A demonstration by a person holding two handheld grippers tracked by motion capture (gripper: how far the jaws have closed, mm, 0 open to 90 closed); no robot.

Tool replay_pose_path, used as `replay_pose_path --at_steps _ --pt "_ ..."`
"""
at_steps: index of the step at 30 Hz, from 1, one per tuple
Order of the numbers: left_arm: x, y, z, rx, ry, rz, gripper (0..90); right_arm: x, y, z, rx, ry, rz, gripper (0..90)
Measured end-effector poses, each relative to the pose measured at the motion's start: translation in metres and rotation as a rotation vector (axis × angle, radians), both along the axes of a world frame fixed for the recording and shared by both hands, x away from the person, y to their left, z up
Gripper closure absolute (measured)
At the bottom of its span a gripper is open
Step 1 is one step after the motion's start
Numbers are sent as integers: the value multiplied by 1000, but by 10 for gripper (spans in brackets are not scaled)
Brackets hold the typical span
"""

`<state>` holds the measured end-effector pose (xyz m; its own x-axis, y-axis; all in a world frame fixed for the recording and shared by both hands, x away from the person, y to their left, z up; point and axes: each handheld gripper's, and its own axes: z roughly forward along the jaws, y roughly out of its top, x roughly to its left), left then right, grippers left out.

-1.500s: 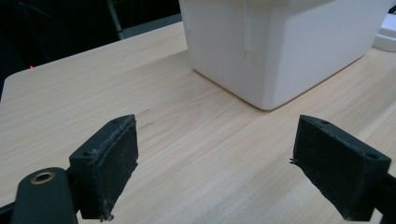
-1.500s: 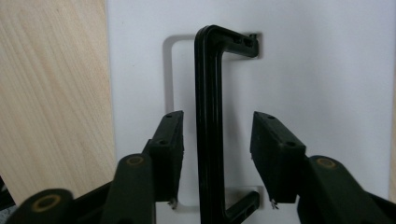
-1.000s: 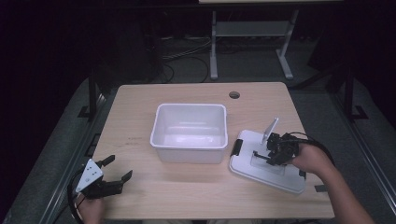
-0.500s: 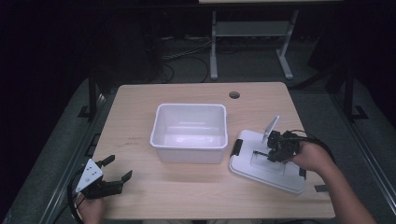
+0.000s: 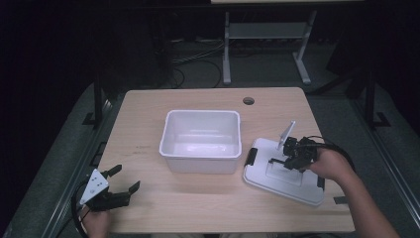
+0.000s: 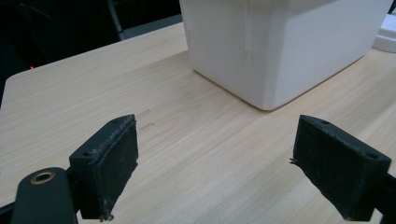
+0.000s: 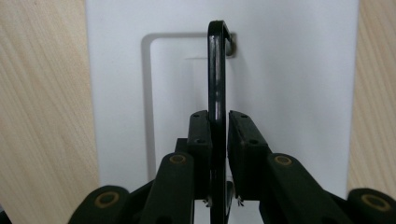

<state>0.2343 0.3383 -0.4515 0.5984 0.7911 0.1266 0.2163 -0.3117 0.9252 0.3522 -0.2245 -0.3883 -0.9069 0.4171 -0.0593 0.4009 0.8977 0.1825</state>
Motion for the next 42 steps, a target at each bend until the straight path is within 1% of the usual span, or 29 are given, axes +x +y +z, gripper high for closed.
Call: replay_pose_path --at_steps 7,26,42 --pt "0 0 0 1 1 -1 135 3 -3 2 11 -3 -11 798" --pt "0 0 0 -1 0 0 135 8 -5 0 19 11 -22 817" --pt "0 0 0 0 0 -2 135 8 -7 0 29 19 -19 818"
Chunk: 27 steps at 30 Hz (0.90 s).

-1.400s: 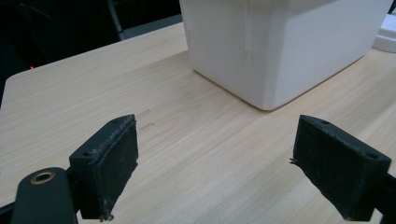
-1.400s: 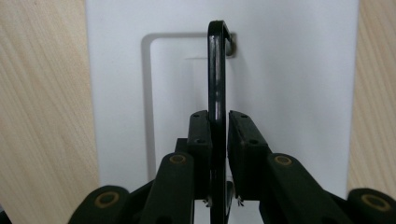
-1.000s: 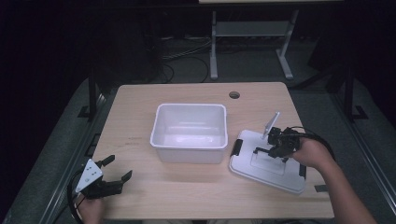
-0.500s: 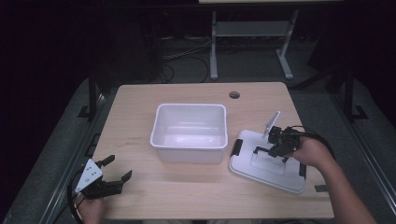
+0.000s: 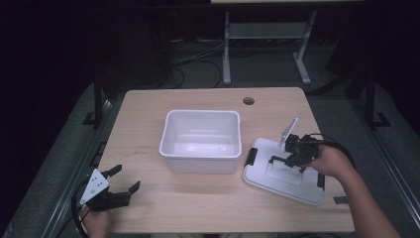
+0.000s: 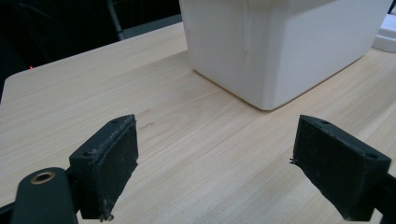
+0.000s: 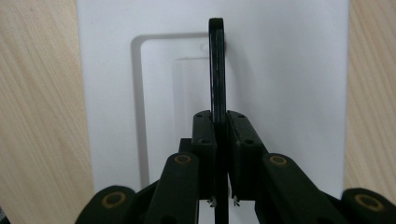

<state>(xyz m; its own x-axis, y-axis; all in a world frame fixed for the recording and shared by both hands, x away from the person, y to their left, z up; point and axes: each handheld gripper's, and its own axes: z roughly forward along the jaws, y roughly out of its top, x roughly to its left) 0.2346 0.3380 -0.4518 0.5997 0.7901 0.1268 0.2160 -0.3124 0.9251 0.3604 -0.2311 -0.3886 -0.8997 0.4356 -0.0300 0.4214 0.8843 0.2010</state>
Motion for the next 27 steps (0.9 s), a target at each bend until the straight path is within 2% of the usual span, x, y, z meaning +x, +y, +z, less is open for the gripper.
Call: replay_pose_path --at_steps 27 --pt "0 0 0 0 1 0 136 0 -4 1 19 7 16 841"
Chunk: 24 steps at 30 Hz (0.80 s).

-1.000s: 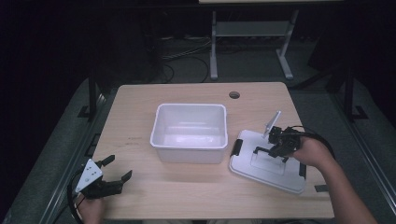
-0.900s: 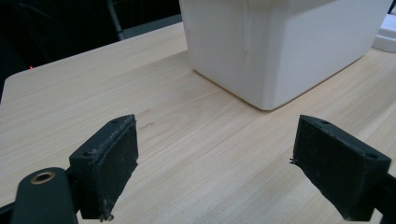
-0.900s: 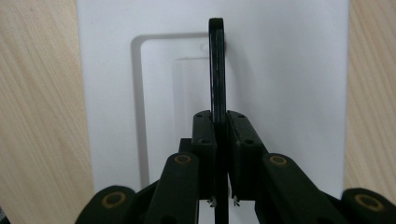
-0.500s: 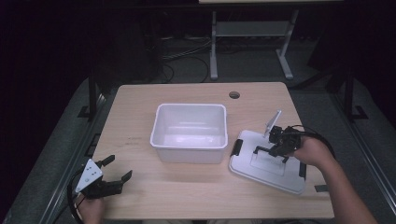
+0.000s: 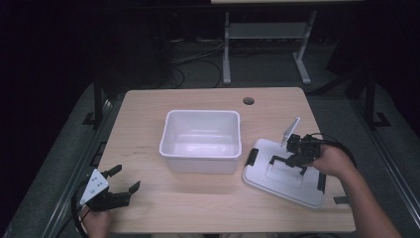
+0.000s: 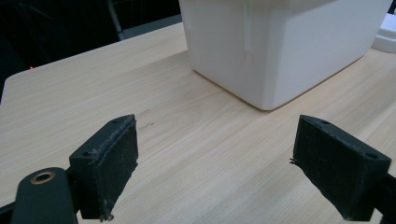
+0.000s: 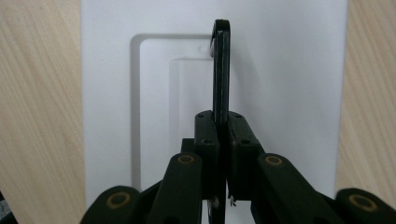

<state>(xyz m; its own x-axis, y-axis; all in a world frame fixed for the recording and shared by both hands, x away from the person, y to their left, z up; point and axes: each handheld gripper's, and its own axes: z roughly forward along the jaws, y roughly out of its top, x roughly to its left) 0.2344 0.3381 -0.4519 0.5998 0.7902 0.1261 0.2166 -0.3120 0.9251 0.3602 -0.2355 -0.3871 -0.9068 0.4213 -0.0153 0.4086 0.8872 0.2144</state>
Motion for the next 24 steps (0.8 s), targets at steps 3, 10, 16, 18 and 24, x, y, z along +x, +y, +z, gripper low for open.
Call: replay_pose_path --at_steps 3,10,16,18,24 --pt "0 0 0 2 1 -1 135 -1 -1 1 0 -1 2 841" --pt "0 -1 0 7 1 -2 135 -3 -1 6 11 -9 7 842" --pt "0 -1 0 9 1 -2 135 -3 0 13 16 -20 14 843" --pt "0 0 0 8 0 -1 135 -4 0 15 16 -26 14 843" --pt "0 0 0 11 -2 -2 135 -5 -1 22 21 -32 15 843"
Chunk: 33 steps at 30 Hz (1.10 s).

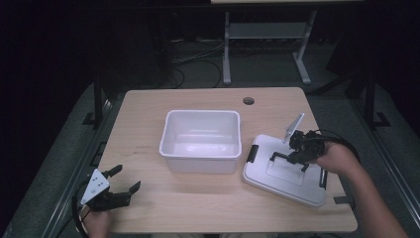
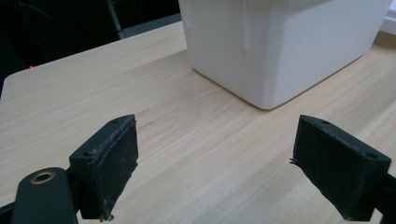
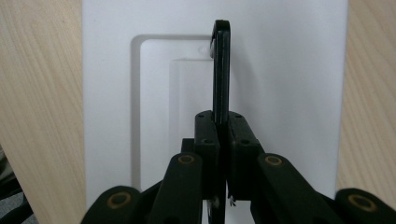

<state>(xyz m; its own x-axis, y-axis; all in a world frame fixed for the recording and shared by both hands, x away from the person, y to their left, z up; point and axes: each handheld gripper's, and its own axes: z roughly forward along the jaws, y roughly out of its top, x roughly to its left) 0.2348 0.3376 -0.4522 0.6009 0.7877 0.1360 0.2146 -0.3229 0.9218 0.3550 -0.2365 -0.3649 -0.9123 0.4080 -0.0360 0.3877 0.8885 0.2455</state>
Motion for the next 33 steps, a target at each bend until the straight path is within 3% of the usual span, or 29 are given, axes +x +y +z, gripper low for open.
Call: replay_pose_path --at_steps 33 --pt "0 0 0 -2 1 1 135 -6 -5 39 10 -40 20 843"
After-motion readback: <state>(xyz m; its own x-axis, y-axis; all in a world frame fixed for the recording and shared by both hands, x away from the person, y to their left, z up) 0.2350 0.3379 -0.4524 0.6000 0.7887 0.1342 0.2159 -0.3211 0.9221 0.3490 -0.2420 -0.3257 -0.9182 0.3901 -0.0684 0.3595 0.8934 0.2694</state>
